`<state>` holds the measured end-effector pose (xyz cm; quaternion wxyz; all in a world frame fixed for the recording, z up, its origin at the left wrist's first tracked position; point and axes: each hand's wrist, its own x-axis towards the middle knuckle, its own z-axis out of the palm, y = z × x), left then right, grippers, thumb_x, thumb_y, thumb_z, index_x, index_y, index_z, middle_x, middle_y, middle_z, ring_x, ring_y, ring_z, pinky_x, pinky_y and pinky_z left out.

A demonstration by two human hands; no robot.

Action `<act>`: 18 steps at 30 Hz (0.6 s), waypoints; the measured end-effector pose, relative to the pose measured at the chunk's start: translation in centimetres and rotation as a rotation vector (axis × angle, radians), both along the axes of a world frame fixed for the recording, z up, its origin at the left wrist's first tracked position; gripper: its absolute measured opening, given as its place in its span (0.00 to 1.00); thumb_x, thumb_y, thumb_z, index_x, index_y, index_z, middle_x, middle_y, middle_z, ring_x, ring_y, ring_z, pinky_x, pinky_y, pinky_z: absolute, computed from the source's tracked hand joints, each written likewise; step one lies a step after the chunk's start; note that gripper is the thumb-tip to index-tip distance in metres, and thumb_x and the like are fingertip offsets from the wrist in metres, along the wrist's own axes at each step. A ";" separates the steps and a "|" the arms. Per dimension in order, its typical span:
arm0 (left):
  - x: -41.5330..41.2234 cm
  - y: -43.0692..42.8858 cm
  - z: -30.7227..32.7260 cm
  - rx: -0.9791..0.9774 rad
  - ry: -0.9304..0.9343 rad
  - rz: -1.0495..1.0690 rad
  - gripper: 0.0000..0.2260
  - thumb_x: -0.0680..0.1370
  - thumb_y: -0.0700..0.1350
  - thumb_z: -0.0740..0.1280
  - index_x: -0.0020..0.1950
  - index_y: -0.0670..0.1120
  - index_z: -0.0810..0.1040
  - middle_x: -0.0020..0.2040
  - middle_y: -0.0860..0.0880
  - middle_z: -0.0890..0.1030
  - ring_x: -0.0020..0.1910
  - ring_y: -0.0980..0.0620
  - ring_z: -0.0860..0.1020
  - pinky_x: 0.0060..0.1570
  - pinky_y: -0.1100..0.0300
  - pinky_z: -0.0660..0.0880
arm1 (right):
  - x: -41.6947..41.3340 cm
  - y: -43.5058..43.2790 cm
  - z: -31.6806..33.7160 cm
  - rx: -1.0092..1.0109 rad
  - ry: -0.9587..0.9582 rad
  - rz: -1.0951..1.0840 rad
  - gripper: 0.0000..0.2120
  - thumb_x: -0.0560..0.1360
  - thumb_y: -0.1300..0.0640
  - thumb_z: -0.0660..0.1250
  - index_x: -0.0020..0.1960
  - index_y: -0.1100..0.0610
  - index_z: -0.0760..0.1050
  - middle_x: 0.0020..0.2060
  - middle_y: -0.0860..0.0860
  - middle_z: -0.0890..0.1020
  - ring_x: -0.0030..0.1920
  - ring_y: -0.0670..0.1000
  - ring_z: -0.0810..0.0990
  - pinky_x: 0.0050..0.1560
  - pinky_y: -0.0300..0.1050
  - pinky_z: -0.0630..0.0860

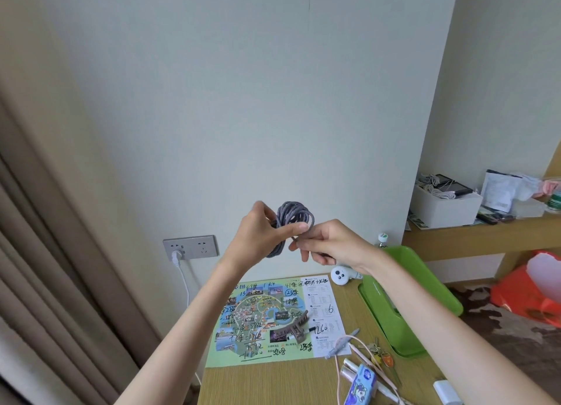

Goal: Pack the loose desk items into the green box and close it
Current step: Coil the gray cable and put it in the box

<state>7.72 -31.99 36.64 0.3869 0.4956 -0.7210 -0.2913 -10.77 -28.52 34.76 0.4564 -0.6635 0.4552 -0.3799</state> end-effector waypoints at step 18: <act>0.4 0.4 -1.1 0.063 0.337 -0.203 0.26 0.69 0.60 0.71 0.51 0.40 0.70 0.31 0.43 0.70 0.30 0.48 0.61 0.29 0.57 0.57 | 0.5 1.6 0.5 -0.135 -0.457 -0.107 0.11 0.71 0.57 0.71 0.52 0.60 0.83 0.44 0.57 0.86 0.43 0.50 0.81 0.42 0.37 0.76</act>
